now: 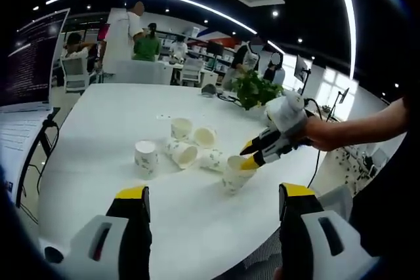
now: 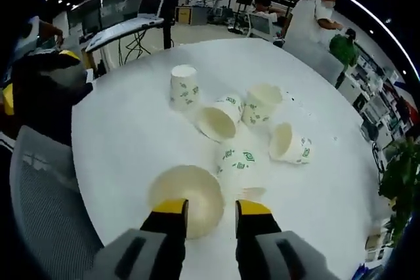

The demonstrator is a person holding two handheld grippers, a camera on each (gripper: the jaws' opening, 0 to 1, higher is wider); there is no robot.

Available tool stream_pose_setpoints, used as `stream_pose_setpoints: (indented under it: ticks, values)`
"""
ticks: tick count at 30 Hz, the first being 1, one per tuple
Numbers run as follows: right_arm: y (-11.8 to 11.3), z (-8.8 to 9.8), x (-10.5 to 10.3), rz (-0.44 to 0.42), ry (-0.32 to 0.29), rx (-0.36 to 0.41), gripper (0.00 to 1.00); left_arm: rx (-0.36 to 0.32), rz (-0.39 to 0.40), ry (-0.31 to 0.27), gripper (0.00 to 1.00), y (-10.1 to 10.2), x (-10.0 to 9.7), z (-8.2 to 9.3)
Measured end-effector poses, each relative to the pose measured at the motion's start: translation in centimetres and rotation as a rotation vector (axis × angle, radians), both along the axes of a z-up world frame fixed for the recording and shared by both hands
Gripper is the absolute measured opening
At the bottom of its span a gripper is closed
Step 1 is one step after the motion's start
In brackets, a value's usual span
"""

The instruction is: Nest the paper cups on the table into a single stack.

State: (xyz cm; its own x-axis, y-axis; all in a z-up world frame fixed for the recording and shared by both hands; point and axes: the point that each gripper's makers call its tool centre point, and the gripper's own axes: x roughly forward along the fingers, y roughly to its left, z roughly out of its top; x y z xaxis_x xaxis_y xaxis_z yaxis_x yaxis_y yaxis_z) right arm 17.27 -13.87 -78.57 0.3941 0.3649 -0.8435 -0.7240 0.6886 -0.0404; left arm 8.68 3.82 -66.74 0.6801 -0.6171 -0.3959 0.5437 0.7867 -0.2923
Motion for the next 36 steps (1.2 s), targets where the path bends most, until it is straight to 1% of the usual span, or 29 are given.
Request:
stream_pose_setpoints:
  ticks: [3,5,7,8,9,11,12,15,18,22,24,27,28,33,36]
  values:
    - [-0.3,-0.5,0.3,-0.054,0.03,0.02,0.3,0.0,0.0,0.0,0.79,0.0,0.0,0.0]
    - [-0.5,-1.2,0.4,-0.07,0.043,0.016,0.3,-0.001,0.003,0.0,0.79,0.3,0.1,-0.2]
    - [-0.6,-1.8,0.4,-0.098,0.069,0.029,0.29,-0.001,0.003,0.0,0.79,0.5,0.2,-0.3]
    - [-0.5,-1.5,0.2,-0.121,0.083,0.039,0.28,0.001,0.005,-0.003,0.79,0.5,0.2,-0.3]
    - [-0.5,-1.5,0.2,-0.127,0.084,0.041,0.27,0.001,0.006,-0.004,0.79,0.7,0.2,-0.3]
    - [-0.5,-1.8,0.2,-0.144,0.095,0.04,0.24,0.004,0.004,-0.008,0.8,0.8,0.4,-0.3]
    - [-0.5,-1.8,-0.1,-0.151,0.109,0.038,0.21,0.01,0.003,-0.01,0.81,0.9,0.4,-0.4]
    - [-0.4,-2.0,0.0,-0.161,0.107,0.029,0.14,0.018,0.002,-0.017,0.82,0.8,0.5,-0.3]
    - [0.0,-1.3,-0.2,-0.16,0.095,0.036,0.01,0.016,0.004,-0.021,0.83,0.9,0.8,-0.3]
    - [0.7,-1.5,0.0,-0.161,0.107,0.055,0.0,0.013,0.003,-0.021,0.82,1.0,1.1,-0.3]
    - [1.1,-1.3,-0.2,-0.168,0.115,0.07,0.0,0.009,0.0,-0.023,0.82,0.9,1.1,-0.2]
    - [1.9,-1.4,0.0,-0.17,0.118,0.085,0.0,0.009,-0.006,-0.024,0.82,0.8,1.2,-0.2]
    - [2.4,-1.4,0.4,-0.17,0.12,0.092,0.0,0.009,-0.008,-0.024,0.82,0.8,1.2,-0.2]
    - [3.3,-1.1,0.2,-0.164,0.117,0.1,0.0,0.012,-0.019,-0.026,0.82,0.9,1.4,-0.1]
    - [4.2,-1.4,1.2,-0.168,0.117,0.106,0.0,0.013,-0.019,-0.03,0.82,0.9,1.5,0.1]
